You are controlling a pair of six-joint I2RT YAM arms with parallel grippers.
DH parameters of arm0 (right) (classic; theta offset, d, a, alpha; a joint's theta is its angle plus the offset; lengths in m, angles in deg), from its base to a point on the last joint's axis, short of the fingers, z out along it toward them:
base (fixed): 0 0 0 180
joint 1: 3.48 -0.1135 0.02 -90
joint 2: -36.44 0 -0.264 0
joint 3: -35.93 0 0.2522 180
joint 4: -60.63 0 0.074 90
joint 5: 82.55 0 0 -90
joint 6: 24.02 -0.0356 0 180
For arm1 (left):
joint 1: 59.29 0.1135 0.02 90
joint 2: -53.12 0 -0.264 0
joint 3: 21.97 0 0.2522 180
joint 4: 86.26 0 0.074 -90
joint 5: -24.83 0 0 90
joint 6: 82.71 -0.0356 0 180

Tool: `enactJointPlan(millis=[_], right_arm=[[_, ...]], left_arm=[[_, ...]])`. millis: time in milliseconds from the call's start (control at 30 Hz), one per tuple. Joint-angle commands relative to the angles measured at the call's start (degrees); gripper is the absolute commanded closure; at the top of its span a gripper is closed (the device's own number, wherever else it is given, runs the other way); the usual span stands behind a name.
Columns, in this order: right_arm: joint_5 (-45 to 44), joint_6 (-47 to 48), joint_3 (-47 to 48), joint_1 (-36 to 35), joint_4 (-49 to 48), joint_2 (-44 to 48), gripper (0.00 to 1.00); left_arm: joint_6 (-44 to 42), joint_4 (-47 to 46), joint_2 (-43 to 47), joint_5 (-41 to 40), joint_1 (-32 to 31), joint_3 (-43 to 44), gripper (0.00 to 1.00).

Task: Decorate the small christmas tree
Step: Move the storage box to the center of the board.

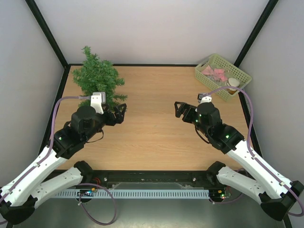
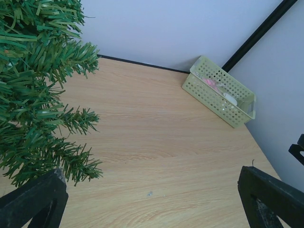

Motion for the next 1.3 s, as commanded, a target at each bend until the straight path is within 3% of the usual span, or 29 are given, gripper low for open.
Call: enactJointPlan(millis=[0,467,633,767,867,1033,1133,1267], right_arm=[[-1.47,-0.33,-0.65,-0.44,-1.02,0.9,0.02],[-2.94,0.85,-1.45,-0.39,-2.53,2.62,0.02],[-13.65,7.81,0.81,-0.42,-7.89,0.23,0.02],[-25.08,17.22,4.91,-0.35,-11.41,-7.28,0.02],[-31.61,25.63,9.51,1.0,-14.12,-15.48,0.02],[-30.11,36.98,17.26,10.12,-16.06,-30.18,0.01],[-27.82,38.66,24.13,16.78,-12.17,-39.01,0.01],[-25.72,40.9,29.81,23.35,-9.75,-48.31,0.08]], left_arm=[[-0.16,0.0,0.21,-1.35,-0.32,0.51,0.01],[-0.89,4.55,-2.57,-15.04,-0.24,6.05,0.01],[-5.35,5.5,-3.48,-12.96,-0.23,8.71,0.01],[-5.51,7.82,-3.35,-16.45,-0.24,9.99,0.01],[-7.89,3.82,-0.73,-11.75,-0.24,5.41,0.01],[-9.15,-1.58,4.77,-4.65,-0.28,-4.03,0.01],[-10.11,-2.71,7.17,-2.27,-0.3,-7.99,0.01],[-13.53,-3.76,9.84,0.48,-0.31,-11.95,0.01]])
